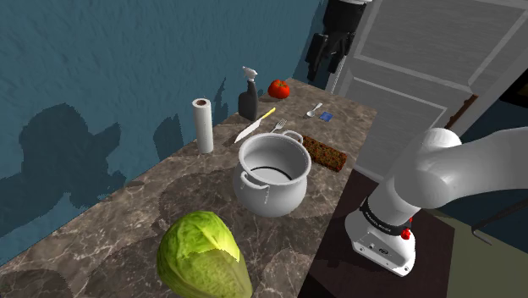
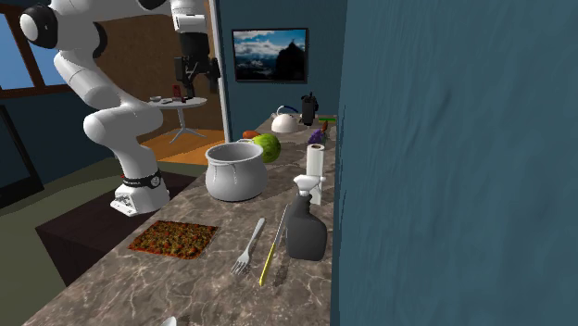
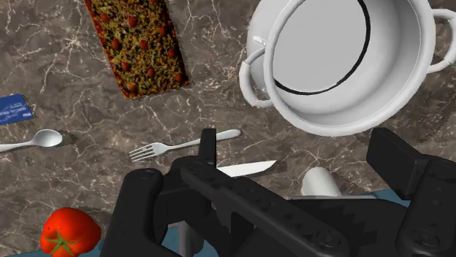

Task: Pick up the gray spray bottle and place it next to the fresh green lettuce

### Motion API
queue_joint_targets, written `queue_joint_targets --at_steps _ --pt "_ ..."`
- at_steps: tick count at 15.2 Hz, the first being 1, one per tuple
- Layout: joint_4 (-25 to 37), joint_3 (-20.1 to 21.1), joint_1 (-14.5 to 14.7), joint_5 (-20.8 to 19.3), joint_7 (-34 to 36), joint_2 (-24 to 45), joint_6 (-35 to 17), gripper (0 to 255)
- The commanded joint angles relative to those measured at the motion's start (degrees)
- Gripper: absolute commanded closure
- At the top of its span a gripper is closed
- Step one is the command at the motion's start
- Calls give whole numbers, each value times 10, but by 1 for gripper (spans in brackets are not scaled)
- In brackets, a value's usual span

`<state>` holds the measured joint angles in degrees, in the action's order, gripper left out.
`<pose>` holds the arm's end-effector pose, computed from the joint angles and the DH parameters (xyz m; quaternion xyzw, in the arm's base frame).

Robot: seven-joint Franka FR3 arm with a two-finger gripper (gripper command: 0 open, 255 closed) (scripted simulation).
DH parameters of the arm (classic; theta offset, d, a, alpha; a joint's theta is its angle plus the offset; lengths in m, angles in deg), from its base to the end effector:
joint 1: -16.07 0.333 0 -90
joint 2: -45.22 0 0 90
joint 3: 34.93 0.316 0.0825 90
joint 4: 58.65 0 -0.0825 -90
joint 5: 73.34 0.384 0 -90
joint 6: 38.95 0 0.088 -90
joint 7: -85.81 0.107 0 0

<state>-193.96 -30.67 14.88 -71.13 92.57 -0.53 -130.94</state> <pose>0.3067 0.0275 0.5939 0.9988 -0.0431 0.0210 0.0058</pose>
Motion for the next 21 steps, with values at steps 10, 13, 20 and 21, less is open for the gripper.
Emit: queue_joint_targets --at_steps 10,13,20,21 --pt "57 -42 -19 -16 -52 175 -119 0" --pt "90 -55 -24 -16 -69 237 -149 0" --pt "193 -80 -32 -3 -110 387 -196 0" --pt "211 -83 -34 0 -116 409 -200 0"
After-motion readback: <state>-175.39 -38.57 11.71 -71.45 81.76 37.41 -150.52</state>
